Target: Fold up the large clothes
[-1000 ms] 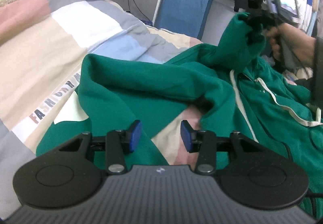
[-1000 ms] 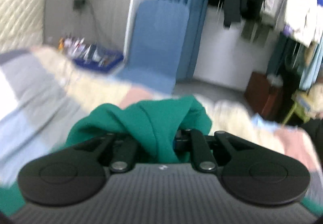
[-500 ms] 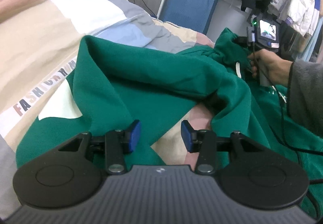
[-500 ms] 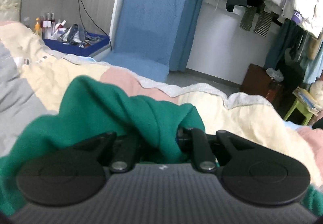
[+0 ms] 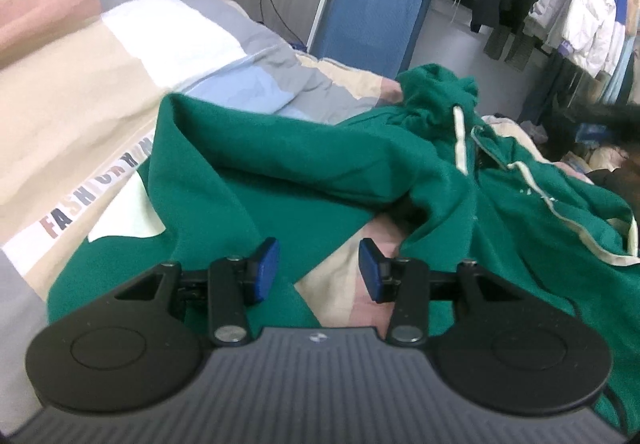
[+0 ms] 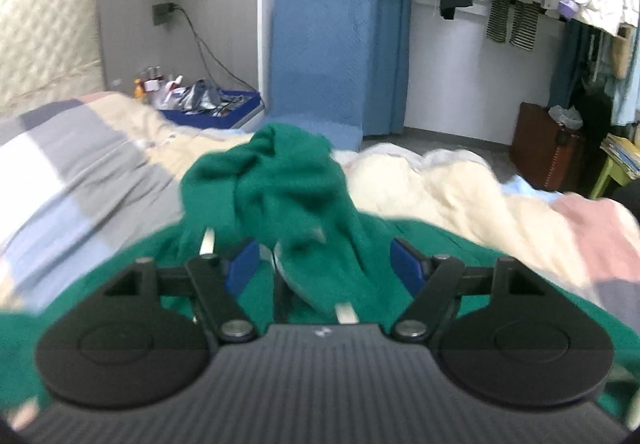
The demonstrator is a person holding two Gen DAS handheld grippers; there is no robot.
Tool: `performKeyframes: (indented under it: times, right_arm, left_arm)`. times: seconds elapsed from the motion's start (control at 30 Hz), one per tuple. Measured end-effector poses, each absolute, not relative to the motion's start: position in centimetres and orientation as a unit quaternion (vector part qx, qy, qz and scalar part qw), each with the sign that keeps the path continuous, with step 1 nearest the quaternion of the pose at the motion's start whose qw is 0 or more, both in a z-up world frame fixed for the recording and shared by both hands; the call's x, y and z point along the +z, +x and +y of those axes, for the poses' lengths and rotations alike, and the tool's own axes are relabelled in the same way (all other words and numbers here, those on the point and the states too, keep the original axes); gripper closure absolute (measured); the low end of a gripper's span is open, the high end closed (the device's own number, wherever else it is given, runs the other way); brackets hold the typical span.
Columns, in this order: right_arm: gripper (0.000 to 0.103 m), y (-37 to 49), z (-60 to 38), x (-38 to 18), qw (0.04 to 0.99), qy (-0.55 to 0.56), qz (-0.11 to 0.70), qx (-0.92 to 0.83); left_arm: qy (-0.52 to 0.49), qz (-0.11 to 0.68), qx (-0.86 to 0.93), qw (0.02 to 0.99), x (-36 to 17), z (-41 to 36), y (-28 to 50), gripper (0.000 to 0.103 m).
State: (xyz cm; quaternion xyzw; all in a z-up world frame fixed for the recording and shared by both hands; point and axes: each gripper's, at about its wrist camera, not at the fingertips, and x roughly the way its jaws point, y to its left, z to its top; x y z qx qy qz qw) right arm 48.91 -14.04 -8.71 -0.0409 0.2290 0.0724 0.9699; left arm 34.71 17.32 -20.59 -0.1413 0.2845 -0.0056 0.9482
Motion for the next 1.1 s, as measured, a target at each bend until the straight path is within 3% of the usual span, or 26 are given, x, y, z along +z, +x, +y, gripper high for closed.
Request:
performKeyframes:
  times: [0.4, 0.73, 0.9, 1.1]
  right_arm:
    - [0.029, 29.5, -28.0, -8.6, 0.928, -0.026, 0.365, 0.067]
    - [0.029, 25.8, -34.0, -16.7, 0.878, 0.101, 0.453, 0.118]
    - [0.028, 25.7, -33.6, -19.2, 0.861, 0.144, 0.461, 0.161]
    - [0.057, 25.7, -32.6, -19.0, 0.855, 0.119, 0.466, 0.194]
  left_arm:
    - [-0.114, 0.273, -0.052, 0.954, -15.6, 13.6, 28.5, 0.049]
    - [-0.183, 0.406, -0.061, 0.894, -19.5, 9.5, 25.1, 0.049]
    - [-0.186, 0.421, -0.013, 0.888, -20.9, 8.9, 23.7, 0.041]
    - [-0.216, 0.419, 0.009, 0.882, -20.8, 9.7, 22.1, 0.037]
